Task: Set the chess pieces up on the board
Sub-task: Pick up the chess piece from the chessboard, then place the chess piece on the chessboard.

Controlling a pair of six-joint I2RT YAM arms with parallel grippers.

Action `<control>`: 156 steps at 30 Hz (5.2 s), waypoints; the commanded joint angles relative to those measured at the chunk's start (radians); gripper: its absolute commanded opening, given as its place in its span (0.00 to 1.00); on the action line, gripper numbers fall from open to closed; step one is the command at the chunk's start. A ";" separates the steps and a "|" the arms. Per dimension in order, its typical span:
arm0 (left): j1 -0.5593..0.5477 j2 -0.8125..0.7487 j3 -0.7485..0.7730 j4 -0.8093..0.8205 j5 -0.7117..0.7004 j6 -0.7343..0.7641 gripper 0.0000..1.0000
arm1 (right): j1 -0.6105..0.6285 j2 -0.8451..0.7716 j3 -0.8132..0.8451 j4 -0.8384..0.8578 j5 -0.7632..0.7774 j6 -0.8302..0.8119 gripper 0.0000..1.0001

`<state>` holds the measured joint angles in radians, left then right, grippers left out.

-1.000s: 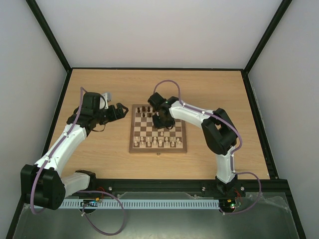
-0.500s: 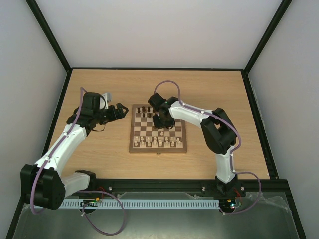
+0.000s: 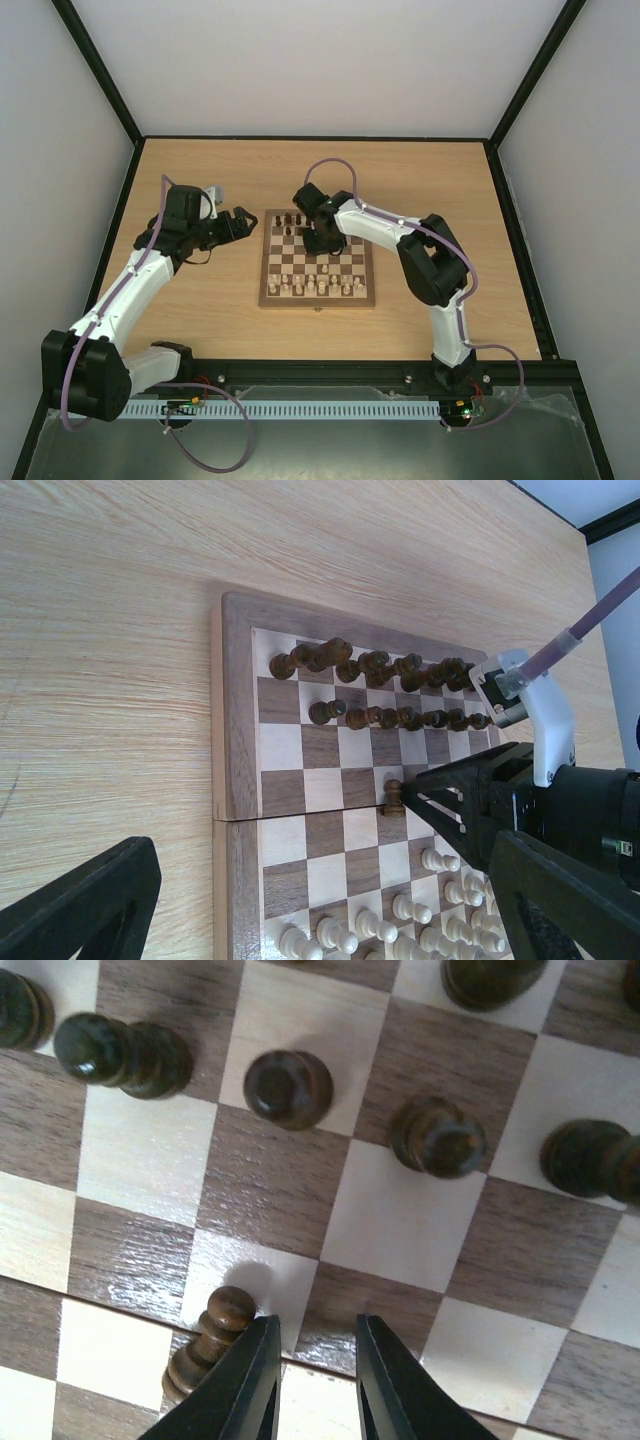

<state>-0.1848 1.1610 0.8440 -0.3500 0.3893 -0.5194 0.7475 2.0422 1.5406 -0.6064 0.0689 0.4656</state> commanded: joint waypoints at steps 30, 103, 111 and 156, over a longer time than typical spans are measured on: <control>0.008 -0.009 0.008 0.000 0.006 0.009 0.93 | 0.029 0.112 0.204 -0.138 -0.001 -0.078 0.26; -0.120 -0.487 -0.146 0.594 0.312 -0.414 0.99 | -0.023 -0.770 -0.283 0.740 -0.292 0.387 0.09; -0.367 -0.469 -0.216 0.830 0.152 -0.519 1.00 | -0.019 -0.884 -0.584 1.197 -0.330 0.695 0.09; -0.463 -0.286 -0.264 1.040 0.002 -0.561 0.55 | 0.102 -0.861 -0.624 1.222 -0.260 0.734 0.07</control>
<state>-0.6415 0.8715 0.5869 0.6224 0.4004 -1.0847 0.8402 1.1790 0.9047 0.5888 -0.2161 1.2018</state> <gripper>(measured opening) 0.568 0.092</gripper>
